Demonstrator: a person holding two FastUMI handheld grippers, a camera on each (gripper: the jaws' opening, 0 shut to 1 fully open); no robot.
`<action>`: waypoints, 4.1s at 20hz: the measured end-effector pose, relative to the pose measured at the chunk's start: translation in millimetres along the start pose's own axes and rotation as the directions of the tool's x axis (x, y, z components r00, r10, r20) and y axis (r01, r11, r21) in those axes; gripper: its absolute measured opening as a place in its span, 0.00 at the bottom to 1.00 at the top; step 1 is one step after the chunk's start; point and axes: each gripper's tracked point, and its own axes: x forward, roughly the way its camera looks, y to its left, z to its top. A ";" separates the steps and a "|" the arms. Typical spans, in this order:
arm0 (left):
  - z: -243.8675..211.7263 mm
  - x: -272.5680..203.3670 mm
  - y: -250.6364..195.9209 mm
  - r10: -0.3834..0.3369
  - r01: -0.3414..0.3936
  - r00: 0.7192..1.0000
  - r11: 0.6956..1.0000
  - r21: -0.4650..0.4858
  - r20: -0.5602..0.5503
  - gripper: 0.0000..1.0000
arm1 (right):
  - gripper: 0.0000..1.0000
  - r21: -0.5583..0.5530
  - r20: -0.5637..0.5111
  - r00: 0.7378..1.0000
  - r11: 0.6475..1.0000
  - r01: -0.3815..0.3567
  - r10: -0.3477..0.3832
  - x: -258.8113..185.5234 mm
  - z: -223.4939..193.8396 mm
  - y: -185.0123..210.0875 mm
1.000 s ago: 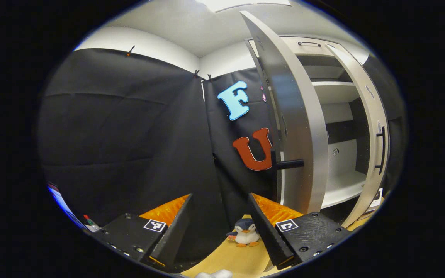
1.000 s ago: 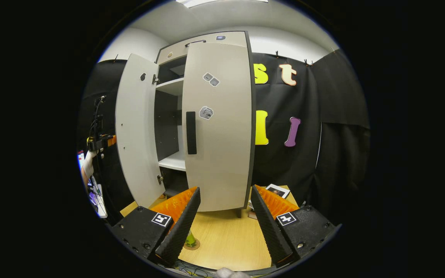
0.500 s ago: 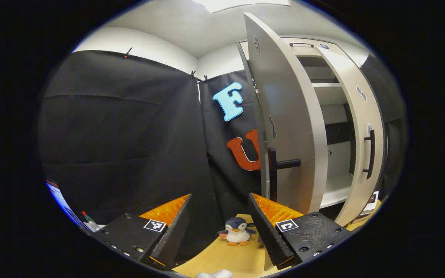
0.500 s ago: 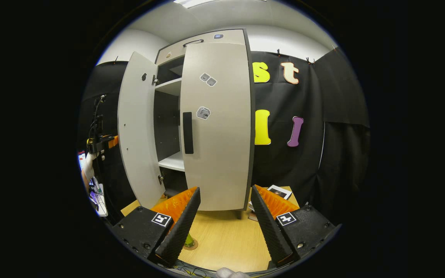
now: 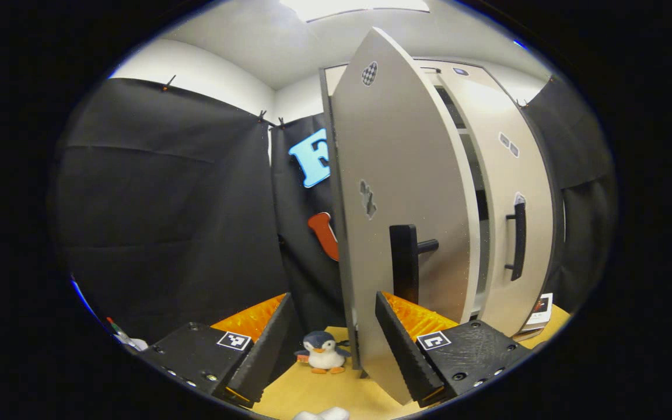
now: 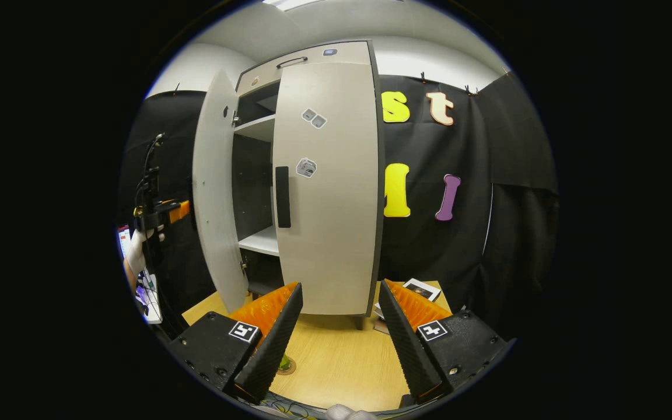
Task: Grasp the bottle in the cabinet with the left hand and place it on the coaster, then close the right door with the right hand and the left door with the left hand.
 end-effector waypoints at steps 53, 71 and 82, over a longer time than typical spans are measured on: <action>-24.2 -144.9 -80.7 -0.223 0.219 0.972 0.974 -0.061 -0.069 0.96 | 0.81 0.006 0.105 0.979 0.985 0.172 -0.172 -31.9 9.4 36.3; -23.7 -144.9 -80.8 -0.233 0.230 0.970 0.972 -0.047 -0.069 0.96 | 0.81 -0.002 0.106 0.980 0.985 0.172 -0.171 -32.6 9.9 44.7; -22.9 -145.2 -79.6 -0.228 0.225 0.972 0.973 -0.047 -0.062 0.96 | 0.81 0.000 0.109 0.978 0.984 0.178 -0.177 -37.2 9.0 43.5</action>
